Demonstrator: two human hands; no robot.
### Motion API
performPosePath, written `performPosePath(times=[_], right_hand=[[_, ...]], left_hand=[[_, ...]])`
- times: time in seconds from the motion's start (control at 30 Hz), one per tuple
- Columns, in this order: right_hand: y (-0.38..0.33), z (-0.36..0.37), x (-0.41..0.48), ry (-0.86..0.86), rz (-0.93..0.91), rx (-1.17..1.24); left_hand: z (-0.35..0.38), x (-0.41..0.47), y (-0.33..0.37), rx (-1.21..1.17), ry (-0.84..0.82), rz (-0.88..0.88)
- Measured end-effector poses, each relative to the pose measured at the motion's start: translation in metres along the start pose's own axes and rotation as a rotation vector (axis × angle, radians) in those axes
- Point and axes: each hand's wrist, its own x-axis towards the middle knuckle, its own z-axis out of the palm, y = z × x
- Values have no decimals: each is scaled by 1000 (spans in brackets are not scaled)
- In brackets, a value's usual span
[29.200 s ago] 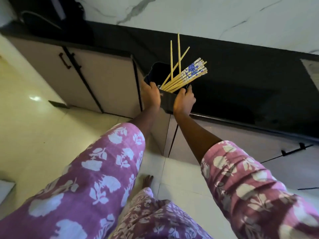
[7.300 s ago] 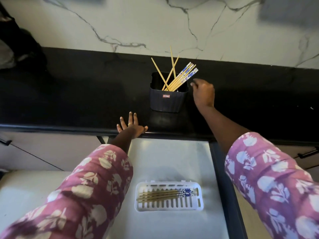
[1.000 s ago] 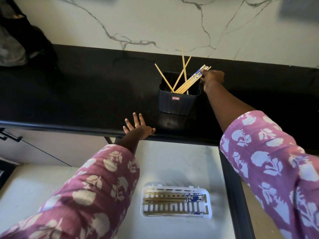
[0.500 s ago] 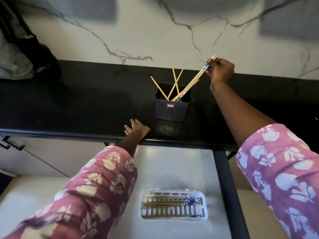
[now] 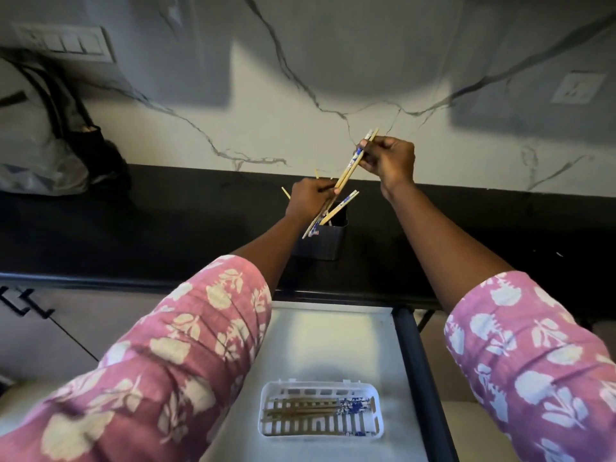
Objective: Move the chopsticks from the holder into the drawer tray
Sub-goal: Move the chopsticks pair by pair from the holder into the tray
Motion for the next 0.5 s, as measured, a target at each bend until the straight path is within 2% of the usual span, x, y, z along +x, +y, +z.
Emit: performPosePath(times=[0.3, 0.5], right_hand=[[-9, -14, -32, 22, -2, -21], [-6, -17, -43, 156, -40, 16]], left_hand=[[6, -27, 12, -4, -1, -8], [6, -31, 5, -39, -2, -153]])
